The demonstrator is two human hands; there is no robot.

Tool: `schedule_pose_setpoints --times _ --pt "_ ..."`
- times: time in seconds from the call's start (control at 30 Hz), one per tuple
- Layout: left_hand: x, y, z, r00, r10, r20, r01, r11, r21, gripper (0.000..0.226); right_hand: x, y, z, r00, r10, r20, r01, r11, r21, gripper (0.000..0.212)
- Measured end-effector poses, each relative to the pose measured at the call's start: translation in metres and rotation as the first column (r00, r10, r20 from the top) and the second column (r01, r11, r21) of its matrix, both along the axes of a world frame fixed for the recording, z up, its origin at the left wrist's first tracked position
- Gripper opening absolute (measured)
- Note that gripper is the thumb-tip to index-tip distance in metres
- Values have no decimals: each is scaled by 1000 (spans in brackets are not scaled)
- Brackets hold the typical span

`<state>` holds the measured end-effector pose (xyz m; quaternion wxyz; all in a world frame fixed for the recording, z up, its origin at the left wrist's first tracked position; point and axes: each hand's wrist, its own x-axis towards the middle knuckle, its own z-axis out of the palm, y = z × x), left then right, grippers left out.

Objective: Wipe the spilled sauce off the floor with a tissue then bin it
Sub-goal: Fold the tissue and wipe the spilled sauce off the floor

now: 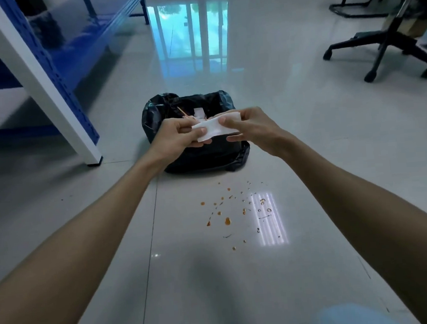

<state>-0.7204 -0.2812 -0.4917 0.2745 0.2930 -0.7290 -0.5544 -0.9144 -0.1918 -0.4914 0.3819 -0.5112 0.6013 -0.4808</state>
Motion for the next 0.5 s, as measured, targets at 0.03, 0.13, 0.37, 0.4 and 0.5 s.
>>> schedule_pose_setpoints --times 0.03,0.13,0.37,0.4,0.5 --pt "-2 -3 -3 1000 -17 1 17 1000 1 25 -2 1 -3 1000 -5 -2 5 1000 -4 32" --pt "-17 -11 -12 1000 -10 -25 11 1000 17 19 -14 6 -9 999 -43 -4 43 999 -28 28" --pt "-39 -8 -58 999 47 -18 -47 998 51 18 -34 5 -50 991 -122 57 119 992 50 30" --pt "-39 -12 -67 997 73 12 -73 997 -19 20 -37 4 -60 988 -139 69 135 989 62 31" --pt "-27 -19 -95 966 187 179 -127 944 -305 37 -45 5 -87 965 -228 127 218 972 83 28"
